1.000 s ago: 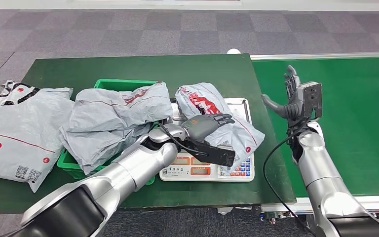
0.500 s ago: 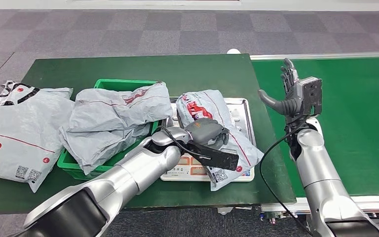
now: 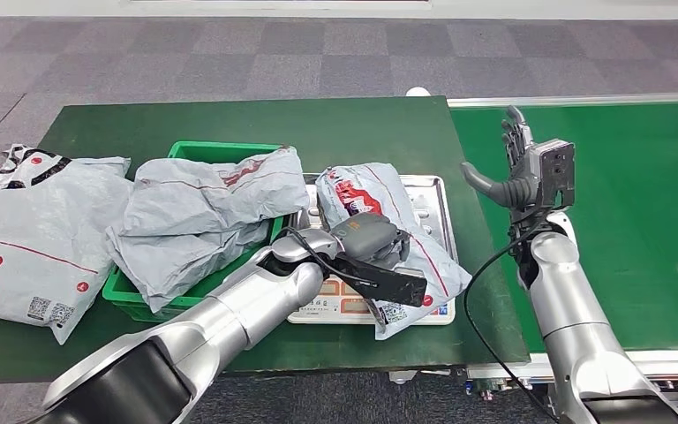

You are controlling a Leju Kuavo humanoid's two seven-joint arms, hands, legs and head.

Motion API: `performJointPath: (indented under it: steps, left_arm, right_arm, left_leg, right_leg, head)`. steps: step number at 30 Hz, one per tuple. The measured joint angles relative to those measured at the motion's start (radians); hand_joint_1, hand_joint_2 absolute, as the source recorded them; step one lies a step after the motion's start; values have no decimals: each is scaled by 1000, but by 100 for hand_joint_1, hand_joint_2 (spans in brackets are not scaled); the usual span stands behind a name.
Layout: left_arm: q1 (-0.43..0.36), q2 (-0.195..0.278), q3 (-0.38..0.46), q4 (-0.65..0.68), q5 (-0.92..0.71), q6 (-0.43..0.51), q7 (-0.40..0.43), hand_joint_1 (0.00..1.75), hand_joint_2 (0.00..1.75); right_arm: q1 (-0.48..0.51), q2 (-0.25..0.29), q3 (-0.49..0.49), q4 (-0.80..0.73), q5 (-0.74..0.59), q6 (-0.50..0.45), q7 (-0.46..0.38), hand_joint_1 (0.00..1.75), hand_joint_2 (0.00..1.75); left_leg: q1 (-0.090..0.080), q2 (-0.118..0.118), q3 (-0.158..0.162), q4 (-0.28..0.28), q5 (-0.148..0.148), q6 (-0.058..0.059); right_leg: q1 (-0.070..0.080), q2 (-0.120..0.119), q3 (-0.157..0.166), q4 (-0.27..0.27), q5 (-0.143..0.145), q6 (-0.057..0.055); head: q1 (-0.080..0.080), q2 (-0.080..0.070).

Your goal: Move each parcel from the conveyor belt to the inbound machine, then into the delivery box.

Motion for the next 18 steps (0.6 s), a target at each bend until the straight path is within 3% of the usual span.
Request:
performJointPath:
  steps: [5, 9, 13, 18]
  left_arm:
    - [3, 1, 0, 0, -15, 26, -3, 175, 175]
    - [-9, 9, 0, -11, -64, 123, 22, 175, 175]
    - [-74, 36, 2, -62, -138, 212, 75, 175, 175]
    - [-144, 76, 33, -158, -239, 201, 123, 175, 175]
  right_arm:
    - [0, 5, -14, 0, 10, 10, 0, 0, 175]
    - [0, 7, -16, 1, 14, 15, -1, 0, 175]
    - [-1, 10, -16, 4, 19, 16, -3, 0, 175]
    - [20, 15, -25, -9, 28, 13, -1, 0, 175]
  left_leg:
    - [0, 0, 0, 0, 0, 0]
    - [0, 0, 0, 0, 0, 0]
    - [0, -1, -1, 0, 1, -1]
    - [0, -1, 0, 0, 1, -1]
  right_leg:
    - [0, 0, 0, 0, 0, 0]
    - [0, 0, 0, 0, 0, 0]
    - [0, -1, 0, 0, 0, 0]
    - [0, -1, 0, 0, 0, 0]
  head:
    - [0, 0]
    - [0, 0]
    - [0, 0]
    - [0, 0]
